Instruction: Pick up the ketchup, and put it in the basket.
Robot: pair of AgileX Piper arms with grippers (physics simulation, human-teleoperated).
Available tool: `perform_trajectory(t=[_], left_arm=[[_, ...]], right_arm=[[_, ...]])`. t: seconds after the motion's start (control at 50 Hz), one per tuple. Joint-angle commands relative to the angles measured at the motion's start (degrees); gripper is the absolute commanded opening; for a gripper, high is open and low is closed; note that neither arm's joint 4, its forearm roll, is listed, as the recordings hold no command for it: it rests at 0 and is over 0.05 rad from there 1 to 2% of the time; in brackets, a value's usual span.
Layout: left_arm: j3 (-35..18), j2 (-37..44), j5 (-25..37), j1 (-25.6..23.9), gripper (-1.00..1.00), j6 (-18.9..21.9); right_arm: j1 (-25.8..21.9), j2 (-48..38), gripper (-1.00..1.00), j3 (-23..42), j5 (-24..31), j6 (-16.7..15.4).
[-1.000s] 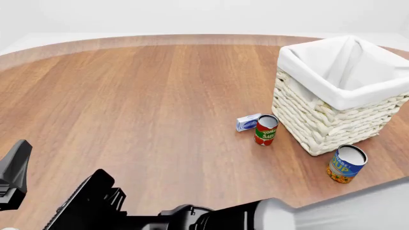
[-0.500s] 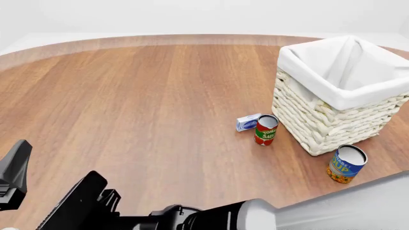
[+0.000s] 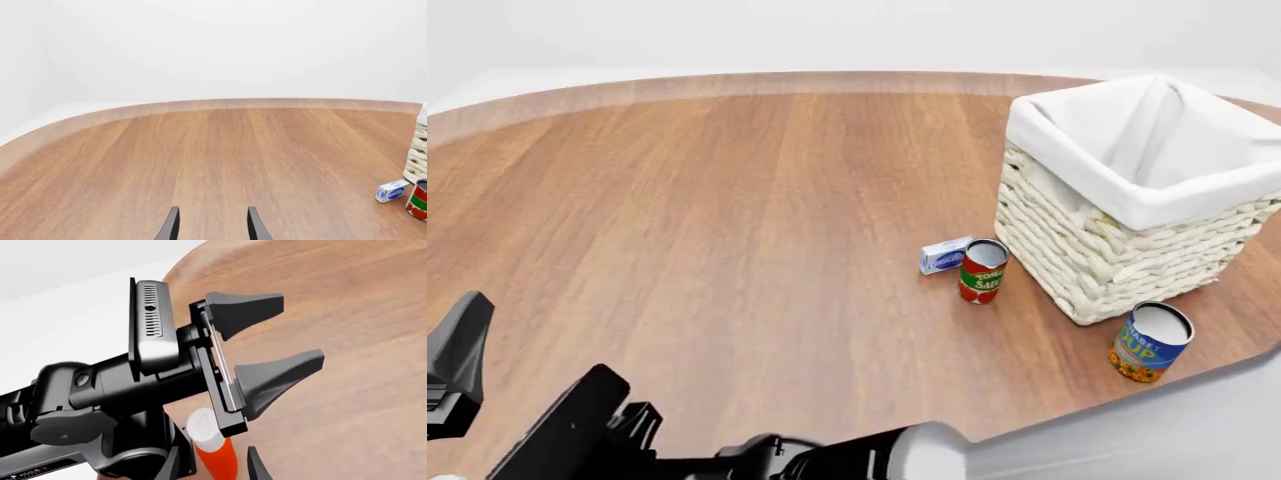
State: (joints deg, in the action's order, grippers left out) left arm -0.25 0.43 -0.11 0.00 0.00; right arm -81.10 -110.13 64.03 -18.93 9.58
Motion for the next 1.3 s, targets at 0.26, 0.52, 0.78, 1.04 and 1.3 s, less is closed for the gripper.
perform_trajectory(t=[0.26,0.52,0.78,1.04,1.3], left_arm=[[0.00,0.00,0.00,0.00,1.00,0.00],[0.00,-0.01,0.00,0.02,1.00,0.00],[0.00,0.00,0.00,0.00,1.00,0.00],[0.00,-0.01,0.00,0.01,1.00,-0.01],[0.00,0.00,0.00,0.01,1.00,0.01]], right_arm=[[-0.47,-3.21,1.00,3.02,0.96,0.25],[-0.23,-5.51,1.00,4.57,1.32,-0.08],[0.11,-7.51,1.00,5.87,1.22,0.40],[0.32,-9.34,1.00,7.76,2.10,0.09],[0.48,-9.83,-1.00,8.32,2.16,0.20]])
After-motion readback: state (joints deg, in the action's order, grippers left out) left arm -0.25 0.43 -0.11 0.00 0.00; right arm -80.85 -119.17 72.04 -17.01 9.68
